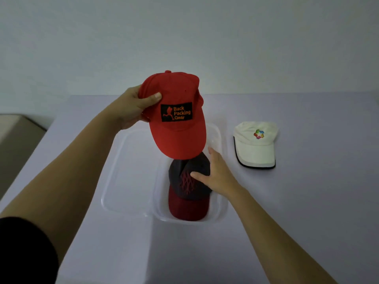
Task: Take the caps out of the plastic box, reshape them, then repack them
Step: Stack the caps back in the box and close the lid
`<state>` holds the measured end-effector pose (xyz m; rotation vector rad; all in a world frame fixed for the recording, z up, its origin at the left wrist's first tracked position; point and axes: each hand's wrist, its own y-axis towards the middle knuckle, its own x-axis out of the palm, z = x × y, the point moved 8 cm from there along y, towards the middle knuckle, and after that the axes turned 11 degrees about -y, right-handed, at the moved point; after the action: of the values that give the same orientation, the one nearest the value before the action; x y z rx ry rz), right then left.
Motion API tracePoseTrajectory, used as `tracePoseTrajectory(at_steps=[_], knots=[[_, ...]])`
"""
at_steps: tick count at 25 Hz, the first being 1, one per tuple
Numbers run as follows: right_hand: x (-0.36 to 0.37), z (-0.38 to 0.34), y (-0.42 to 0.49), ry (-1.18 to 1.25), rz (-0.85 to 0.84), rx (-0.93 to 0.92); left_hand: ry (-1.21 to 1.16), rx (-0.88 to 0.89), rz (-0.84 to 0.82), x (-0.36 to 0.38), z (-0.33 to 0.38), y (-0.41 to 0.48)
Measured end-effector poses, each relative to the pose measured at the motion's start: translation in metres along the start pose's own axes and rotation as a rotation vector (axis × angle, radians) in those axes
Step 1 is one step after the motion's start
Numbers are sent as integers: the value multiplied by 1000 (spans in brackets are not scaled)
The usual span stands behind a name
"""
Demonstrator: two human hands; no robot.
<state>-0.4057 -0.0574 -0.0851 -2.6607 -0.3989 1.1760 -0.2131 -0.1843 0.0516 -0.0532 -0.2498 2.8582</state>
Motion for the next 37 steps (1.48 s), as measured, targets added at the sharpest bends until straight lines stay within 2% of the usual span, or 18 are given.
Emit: tracePoseTrajectory(at_steps=[3,5,8,12,18,23,27,30,32,34,36,37], knots=[[16,1,23,-212,-197,78,-21,54,-17,-14,0,11],[19,7,33,-315,-236,142,-37,104,-16,-16,-2,17],[21,11,39,-291,-245,165,-31,177,-10,-10,-6,23],[16,3,30,-213,-221,42,72,215,-37,1,-25,31],[12,-12,14,-133,-268,-119,118,-4,-276,36,-95,23],[8,-5,14,-24,-331,-42,110,-264,-416,52,-148,7],[5,6,25,-108,-382,27,146,-432,-410,54,-170,5],[8,11,30,-125,-345,62,239,-446,-379,53,-175,10],[1,14,31,-32,-259,78,462,-340,-343,51,-168,17],[-14,16,33,-62,-137,62,705,-208,-297,51,-154,21],[-22,18,37,-179,-81,74,766,-162,-322,54,-146,19],[-22,18,39,-234,-84,82,718,-184,-348,54,-145,16]])
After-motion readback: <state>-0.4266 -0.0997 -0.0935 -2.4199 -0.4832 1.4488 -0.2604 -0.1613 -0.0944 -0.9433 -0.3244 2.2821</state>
